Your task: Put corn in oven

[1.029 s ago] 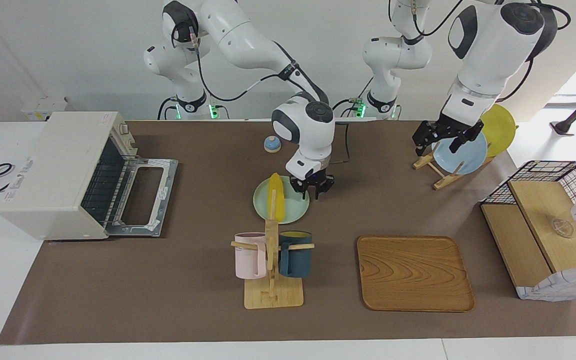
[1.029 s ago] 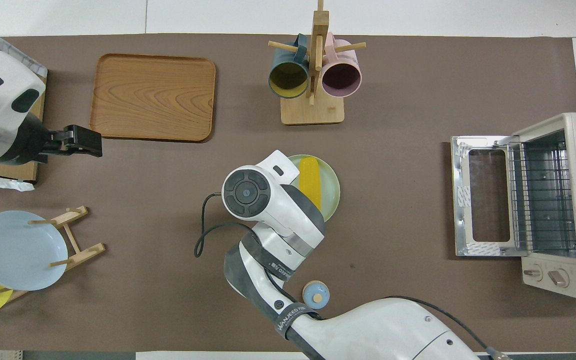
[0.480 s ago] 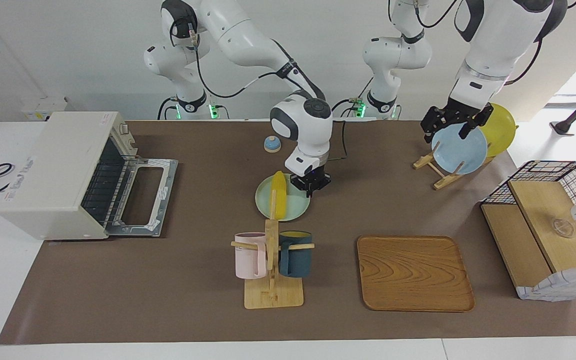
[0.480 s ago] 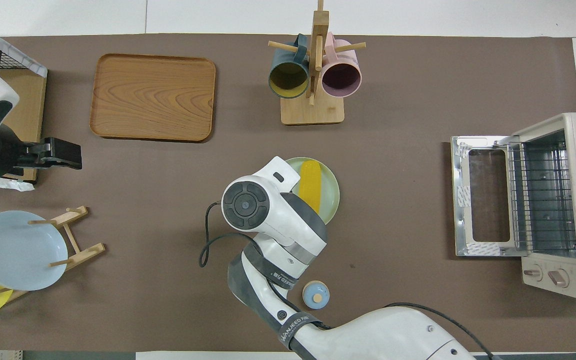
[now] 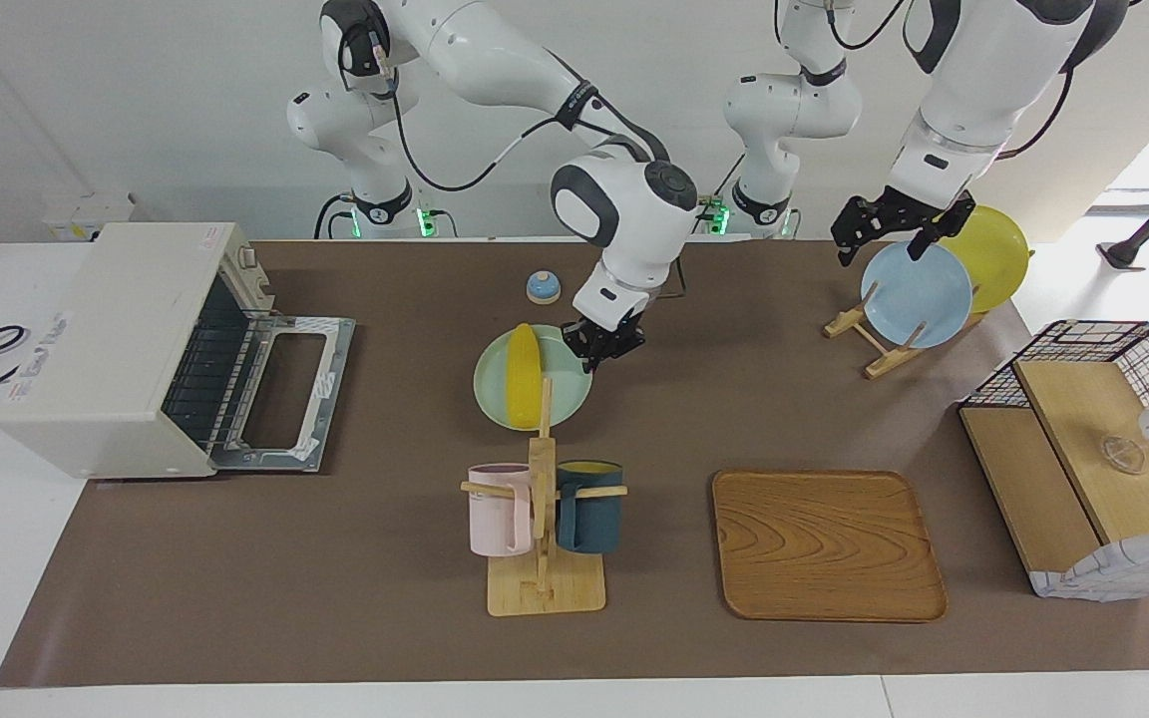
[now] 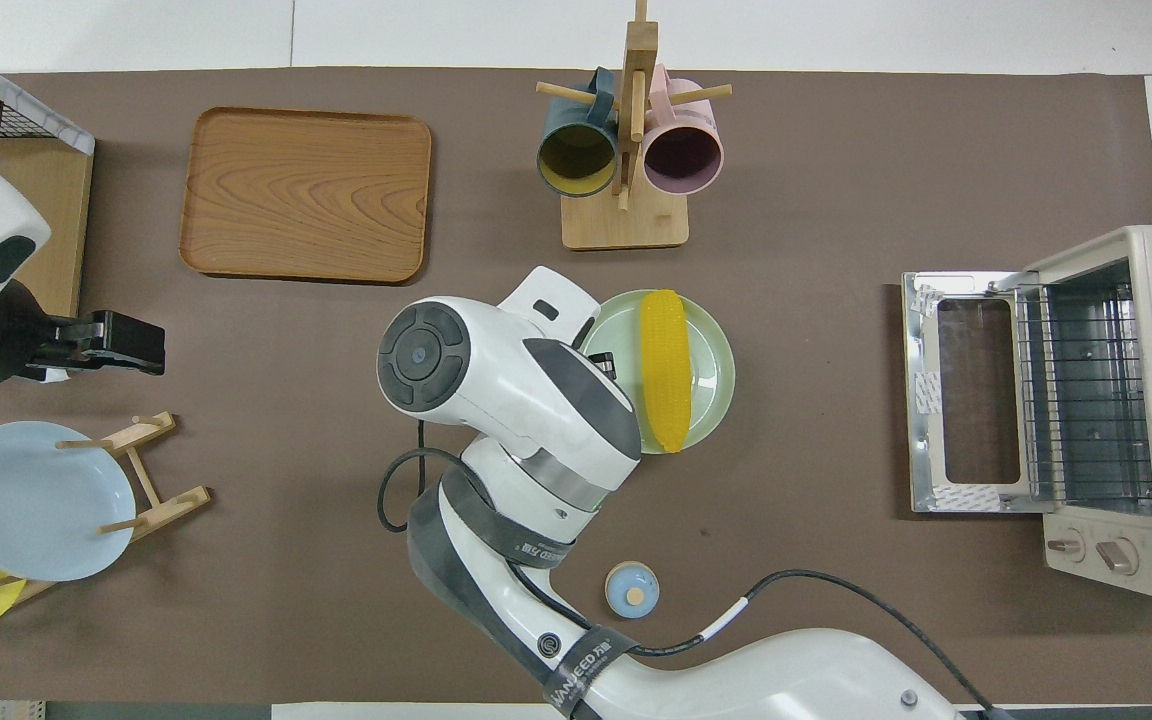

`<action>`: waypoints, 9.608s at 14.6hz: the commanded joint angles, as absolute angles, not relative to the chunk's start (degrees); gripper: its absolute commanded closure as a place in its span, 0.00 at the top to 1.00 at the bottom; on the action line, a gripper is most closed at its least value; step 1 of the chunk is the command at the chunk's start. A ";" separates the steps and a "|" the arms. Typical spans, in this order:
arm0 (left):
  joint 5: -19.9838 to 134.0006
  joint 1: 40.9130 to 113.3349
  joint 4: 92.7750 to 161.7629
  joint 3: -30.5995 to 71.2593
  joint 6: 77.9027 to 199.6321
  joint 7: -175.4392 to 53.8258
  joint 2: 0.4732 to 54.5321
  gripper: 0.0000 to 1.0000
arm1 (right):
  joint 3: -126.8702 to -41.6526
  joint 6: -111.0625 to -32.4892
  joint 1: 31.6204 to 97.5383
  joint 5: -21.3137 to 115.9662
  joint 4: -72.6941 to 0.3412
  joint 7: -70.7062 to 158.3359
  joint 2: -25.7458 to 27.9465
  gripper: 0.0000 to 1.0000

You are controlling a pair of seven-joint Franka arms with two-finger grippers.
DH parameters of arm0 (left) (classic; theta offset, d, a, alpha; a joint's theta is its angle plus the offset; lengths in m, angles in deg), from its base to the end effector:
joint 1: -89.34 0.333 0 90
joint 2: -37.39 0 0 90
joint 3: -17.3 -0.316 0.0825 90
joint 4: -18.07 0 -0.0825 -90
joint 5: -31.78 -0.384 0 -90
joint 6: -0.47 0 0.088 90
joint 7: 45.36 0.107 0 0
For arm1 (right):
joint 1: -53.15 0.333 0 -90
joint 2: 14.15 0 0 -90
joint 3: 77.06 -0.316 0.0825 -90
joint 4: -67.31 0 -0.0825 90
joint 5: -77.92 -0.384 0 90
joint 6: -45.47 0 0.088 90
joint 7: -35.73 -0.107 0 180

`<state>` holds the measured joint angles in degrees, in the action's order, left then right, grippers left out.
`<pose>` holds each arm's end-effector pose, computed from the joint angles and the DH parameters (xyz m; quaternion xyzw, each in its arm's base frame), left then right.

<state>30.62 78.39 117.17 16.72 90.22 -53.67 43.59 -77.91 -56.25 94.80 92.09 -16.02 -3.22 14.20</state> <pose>0.5095 -0.0908 0.6074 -0.9994 0.0182 0.0256 0.0139 0.5161 0.4419 0.3885 0.9875 0.0655 0.0095 0.1430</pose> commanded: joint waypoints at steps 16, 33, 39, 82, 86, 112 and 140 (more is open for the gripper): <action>33.01 81.25 114.84 17.92 90.47 -49.67 42.75 1.00 | -77.68 -62.99 67.22 95.93 -50.71 25.53 -11.86 0.00; 33.01 81.52 114.84 17.92 90.65 -50.20 42.66 1.00 | -77.76 -70.18 52.37 96.46 -56.26 41.34 -13.63 0.00; 33.02 80.90 115.19 17.92 90.82 -50.46 42.75 1.00 | -77.76 -71.86 48.77 95.32 -59.68 42.23 -14.50 0.00; 33.19 81.17 109.74 17.57 87.31 -50.46 39.58 1.00 | -77.85 -81.44 57.46 88.81 -58.28 30.19 -4.66 0.00; 33.19 81.52 110.36 17.57 87.57 -50.37 40.29 1.00 | -77.76 -81.01 56.93 92.76 -58.28 30.19 -4.75 0.00; 33.10 81.52 110.36 17.39 87.48 -50.29 40.20 1.00 | -77.85 -49.20 46.21 89.09 -35.01 54.71 -10.81 0.00; 33.19 81.61 110.36 17.39 87.48 -50.29 40.29 1.00 | -78.55 -37.23 48.14 76.77 -22.86 47.42 -13.98 1.00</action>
<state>32.25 80.83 108.79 17.21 87.68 -50.81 38.72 -78.29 -38.18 48.35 78.17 -24.12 48.57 -14.85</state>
